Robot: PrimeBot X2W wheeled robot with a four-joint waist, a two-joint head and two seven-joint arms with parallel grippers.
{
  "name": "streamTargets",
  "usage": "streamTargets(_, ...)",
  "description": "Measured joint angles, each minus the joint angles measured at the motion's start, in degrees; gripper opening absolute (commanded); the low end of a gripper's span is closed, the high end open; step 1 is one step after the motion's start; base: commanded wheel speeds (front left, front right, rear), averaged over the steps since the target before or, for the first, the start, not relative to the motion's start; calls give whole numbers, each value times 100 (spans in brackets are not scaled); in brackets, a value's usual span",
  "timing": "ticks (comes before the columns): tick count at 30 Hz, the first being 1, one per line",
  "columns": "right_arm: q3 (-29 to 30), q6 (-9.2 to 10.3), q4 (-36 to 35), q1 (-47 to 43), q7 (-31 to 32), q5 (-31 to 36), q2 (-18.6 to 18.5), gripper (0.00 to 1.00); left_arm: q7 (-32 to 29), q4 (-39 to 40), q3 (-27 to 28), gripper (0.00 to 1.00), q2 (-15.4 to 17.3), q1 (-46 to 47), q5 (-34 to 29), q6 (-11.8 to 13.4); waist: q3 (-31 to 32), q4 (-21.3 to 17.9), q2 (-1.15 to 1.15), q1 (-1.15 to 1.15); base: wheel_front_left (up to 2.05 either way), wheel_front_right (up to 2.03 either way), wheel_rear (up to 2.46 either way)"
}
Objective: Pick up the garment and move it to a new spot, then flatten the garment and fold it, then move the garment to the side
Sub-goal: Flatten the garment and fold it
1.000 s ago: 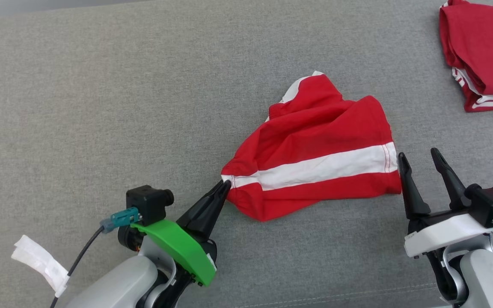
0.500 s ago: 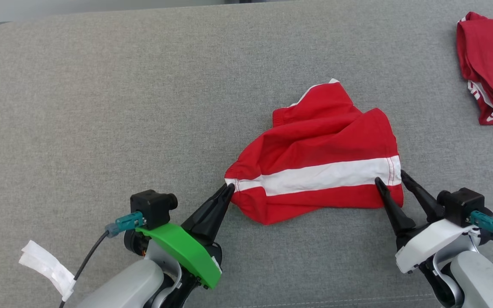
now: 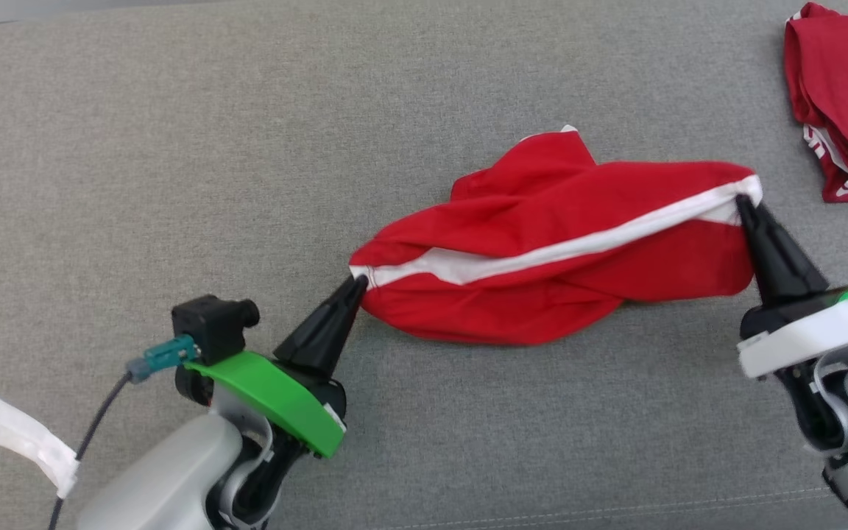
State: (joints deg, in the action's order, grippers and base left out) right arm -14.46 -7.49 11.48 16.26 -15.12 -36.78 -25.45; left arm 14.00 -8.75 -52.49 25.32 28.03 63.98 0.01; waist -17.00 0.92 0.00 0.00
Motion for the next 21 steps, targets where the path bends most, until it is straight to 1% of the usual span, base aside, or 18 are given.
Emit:
streamTargets(3,178,0,-263,226,0,-283,-235,0,-110,186,167,0,199,252,54,-69,-73,-47,0,0,0,0,0)
streamTargets(6,271,0,-463,592,0,-715,-470,0,-401,411,349,0,437,741,83,-155,-189,-78,0,0,0,0,0)
streamTargets(9,256,0,-603,1176,0,-1224,-776,0,-810,549,522,0,610,1515,81,-257,-346,-98,0,0,0,0,0)
streamTargets(12,70,0,-611,1895,0,-1733,-1124,0,-1239,541,697,0,649,2507,52,-434,-543,-111,0,0,0,0,0)
streamTargets(14,-29,0,-577,2540,16,-2056,-1312,0,-1460,410,811,0,605,3284,18,-541,-708,-122,0,0,0,0,0)
streamTargets(16,-98,0,-505,3183,43,-2198,-1424,0,-1575,204,879,0,515,4001,-126,-605,-876,-139,0,0,0,0,0)
streamTargets(18,-111,0,-356,3880,42,-2263,-1480,0,-1430,-83,973,0,300,4775,-441,-647,-1074,-167,0,0,0,0,0)
streamTargets(19,-103,0,-282,4131,42,-2269,-1500,0,-1344,-207,1014,0,179,5059,-501,-656,-1154,-178,0,0,0,0,0)
streamTargets(21,-93,0,-119,4682,38,-2174,-1601,0,-1094,-541,1026,0,-104,5668,-760,-688,-1350,-211,0,0,0,0,0)
